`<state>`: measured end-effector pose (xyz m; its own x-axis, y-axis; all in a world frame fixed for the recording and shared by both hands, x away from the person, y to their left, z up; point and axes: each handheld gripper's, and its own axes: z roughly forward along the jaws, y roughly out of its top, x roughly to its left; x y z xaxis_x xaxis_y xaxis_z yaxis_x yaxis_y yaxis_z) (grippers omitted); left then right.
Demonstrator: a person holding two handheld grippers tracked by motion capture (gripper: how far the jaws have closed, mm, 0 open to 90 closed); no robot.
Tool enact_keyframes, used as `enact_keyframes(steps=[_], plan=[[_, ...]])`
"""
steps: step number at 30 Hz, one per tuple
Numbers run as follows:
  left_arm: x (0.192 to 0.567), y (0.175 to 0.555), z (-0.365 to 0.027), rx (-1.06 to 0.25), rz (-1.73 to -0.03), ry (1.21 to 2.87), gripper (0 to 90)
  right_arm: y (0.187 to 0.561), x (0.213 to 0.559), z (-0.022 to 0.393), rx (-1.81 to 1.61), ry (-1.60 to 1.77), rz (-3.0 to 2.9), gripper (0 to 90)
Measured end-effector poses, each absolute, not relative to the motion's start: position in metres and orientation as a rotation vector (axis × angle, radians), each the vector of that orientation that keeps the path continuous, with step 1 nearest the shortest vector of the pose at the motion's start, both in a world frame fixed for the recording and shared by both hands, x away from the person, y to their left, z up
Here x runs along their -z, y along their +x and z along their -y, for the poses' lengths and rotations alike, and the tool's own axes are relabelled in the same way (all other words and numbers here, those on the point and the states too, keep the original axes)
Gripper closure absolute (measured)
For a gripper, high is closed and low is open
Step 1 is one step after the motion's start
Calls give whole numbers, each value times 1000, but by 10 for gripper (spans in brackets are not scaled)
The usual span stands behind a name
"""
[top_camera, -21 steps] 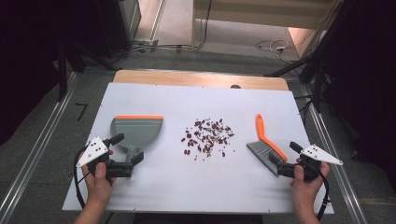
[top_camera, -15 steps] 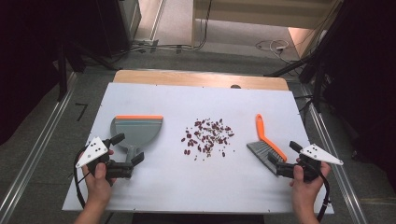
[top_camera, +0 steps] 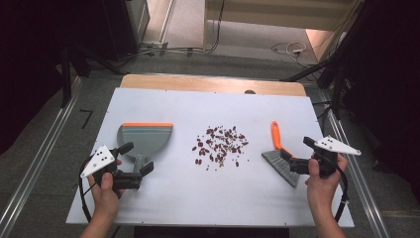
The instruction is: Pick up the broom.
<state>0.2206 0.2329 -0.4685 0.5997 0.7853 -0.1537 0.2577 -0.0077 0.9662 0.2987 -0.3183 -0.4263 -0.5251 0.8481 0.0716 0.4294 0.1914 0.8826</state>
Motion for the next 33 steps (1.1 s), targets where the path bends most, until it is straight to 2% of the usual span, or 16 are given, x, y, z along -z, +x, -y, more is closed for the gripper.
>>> enact_keyframes(steps=[9, 16, 17, 20, 25, 27, 33], plan=[[469, 221, -231, -525, -896, 1574, 0, 335, 418, 319, -1235, 1290, -2132, 0], [469, 220, -228, -530, -892, 1579, 0, 362, 424, 311, -1117, 1342, -2215, 0], [468, 220, -227, -525, -886, 1577, 0, 365, 426, 310, -1102, 1360, -2213, 36], [466, 220, -225, -517, -878, 1568, 0, 376, 433, 308, -1048, 1417, -2240, 57], [469, 221, -221, -510, -870, 1596, 0, 386, 448, 303, -854, 1469, -2282, 247], [468, 221, -220, -500, -868, 1588, 0, 387, 451, 301, -791, 1488, -2267, 371], [468, 221, -216, -487, -855, 1592, 0, 392, 460, 298, -700, 1534, -2282, 456]])
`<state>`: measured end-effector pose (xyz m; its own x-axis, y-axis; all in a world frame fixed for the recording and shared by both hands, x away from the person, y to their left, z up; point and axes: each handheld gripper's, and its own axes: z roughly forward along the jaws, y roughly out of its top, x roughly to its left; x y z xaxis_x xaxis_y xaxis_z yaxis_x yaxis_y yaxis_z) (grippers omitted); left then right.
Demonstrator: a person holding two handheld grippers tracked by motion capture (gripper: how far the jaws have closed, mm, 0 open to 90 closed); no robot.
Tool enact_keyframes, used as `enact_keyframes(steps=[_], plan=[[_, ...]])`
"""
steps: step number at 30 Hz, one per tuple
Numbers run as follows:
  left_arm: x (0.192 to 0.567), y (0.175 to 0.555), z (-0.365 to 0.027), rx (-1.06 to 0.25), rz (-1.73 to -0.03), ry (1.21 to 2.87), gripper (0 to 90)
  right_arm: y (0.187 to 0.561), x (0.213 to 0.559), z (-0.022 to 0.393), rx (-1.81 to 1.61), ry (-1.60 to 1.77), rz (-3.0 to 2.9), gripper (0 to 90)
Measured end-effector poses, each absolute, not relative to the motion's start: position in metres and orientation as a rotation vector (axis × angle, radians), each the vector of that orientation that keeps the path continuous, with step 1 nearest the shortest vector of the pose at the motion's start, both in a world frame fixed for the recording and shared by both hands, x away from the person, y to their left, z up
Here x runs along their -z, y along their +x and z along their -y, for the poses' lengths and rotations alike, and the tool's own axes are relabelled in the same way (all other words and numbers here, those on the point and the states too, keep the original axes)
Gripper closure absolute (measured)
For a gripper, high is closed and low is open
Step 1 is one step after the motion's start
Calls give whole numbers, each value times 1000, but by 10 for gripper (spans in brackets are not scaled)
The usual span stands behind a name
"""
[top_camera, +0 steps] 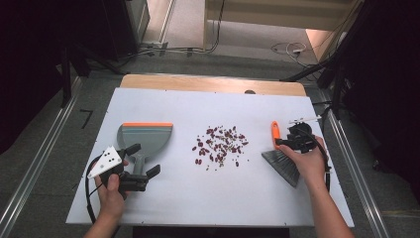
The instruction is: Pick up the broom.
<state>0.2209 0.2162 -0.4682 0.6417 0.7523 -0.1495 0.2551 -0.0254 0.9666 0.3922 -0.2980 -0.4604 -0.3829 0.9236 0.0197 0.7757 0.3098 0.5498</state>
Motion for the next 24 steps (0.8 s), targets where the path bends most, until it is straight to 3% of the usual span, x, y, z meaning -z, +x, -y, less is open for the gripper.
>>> enact_keyframes(steps=[12, 24], plan=[[467, 221, -213, -515, -846, 1622, 0, 393, 472, 294, -721, 1662, -2270, 630], [460, 222, -203, -516, -825, 1632, 0, 391, 481, 290, -643, 1664, -2266, 659]])
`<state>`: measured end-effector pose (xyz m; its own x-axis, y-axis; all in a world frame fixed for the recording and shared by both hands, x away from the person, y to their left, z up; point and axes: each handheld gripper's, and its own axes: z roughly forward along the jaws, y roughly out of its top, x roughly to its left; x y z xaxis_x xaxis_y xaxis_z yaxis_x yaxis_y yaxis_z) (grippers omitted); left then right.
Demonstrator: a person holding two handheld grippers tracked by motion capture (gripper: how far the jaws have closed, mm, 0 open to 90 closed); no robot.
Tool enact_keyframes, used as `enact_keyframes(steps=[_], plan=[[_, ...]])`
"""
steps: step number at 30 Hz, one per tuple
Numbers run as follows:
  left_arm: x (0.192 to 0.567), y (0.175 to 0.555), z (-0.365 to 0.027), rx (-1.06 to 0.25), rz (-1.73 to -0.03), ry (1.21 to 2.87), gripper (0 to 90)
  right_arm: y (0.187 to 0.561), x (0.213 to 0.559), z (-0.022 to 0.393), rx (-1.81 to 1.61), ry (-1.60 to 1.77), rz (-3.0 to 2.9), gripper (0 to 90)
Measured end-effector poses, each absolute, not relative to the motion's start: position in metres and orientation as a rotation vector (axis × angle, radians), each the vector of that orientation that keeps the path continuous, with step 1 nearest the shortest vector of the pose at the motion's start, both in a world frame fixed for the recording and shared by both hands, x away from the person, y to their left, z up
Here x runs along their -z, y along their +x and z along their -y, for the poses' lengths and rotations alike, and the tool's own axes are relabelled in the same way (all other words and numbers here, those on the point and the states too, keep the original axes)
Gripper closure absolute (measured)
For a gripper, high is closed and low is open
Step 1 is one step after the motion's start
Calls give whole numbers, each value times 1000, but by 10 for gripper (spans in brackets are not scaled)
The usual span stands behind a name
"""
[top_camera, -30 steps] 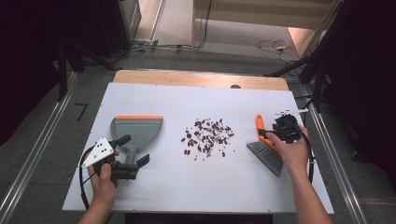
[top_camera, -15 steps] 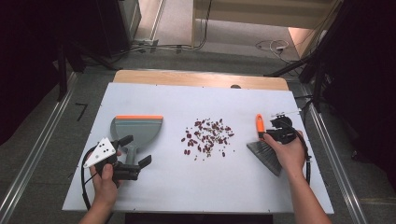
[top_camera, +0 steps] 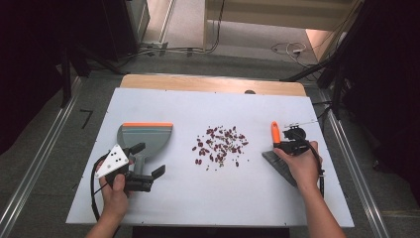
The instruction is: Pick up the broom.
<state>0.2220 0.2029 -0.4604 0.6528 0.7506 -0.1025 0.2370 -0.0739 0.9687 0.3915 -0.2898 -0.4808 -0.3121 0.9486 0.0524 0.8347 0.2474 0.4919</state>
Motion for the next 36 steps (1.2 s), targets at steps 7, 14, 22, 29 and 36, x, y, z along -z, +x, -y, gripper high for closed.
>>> enact_keyframes(steps=[7, 14, 22, 29, 36], plan=[[460, 224, -198, -501, -832, 1641, 0, 390, 482, 293, -690, 1678, -2245, 667], [453, 226, -193, -499, -821, 1634, 0, 377, 474, 302, -858, 1615, -2164, 678], [449, 230, -185, -499, -814, 1640, 0, 359, 470, 316, -1105, 1567, -2017, 680], [446, 238, -178, -497, -806, 1633, 0, 345, 464, 325, -1281, 1481, -1872, 683], [444, 241, -174, -495, -802, 1629, 0, 333, 450, 329, -1378, 1434, -1770, 687]])
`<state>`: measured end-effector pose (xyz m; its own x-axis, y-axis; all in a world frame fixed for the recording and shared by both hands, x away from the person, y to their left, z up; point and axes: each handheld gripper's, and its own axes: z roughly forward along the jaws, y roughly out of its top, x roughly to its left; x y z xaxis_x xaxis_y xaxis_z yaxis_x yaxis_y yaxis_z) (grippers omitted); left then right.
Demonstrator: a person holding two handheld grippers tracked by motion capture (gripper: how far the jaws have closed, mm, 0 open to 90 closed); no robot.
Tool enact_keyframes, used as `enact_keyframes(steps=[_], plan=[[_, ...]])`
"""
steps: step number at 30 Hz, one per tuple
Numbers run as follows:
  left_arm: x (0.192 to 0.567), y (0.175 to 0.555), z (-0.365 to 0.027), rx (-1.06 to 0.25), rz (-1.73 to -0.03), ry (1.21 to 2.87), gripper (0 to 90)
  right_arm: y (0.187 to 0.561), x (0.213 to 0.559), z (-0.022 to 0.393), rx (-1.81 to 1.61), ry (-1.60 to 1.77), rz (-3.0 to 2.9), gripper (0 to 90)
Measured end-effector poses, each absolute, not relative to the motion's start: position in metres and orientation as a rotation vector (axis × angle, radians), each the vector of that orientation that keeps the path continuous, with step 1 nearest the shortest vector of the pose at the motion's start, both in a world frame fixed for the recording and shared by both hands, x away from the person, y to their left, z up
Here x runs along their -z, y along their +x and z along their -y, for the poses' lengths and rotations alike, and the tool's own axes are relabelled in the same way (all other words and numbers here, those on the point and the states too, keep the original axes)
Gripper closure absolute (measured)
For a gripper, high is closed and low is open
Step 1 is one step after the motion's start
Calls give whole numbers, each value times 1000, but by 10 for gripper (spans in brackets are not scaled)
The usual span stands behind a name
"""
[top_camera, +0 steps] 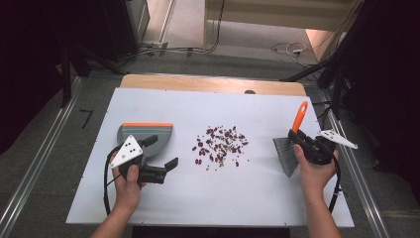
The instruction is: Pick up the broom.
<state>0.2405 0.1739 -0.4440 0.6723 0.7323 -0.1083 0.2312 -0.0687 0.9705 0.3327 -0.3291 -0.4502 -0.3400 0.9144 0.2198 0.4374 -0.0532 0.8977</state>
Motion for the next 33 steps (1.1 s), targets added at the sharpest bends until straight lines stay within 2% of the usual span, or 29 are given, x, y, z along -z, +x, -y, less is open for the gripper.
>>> enact_keyframes(steps=[15, 33], plan=[[436, 247, -151, -498, -760, 1653, 0, 308, 407, 301, -1504, 1244, -1735, 689], [436, 248, -124, -406, -726, 1652, 33, 293, 406, 235, -1591, 1078, -1865, 689]])
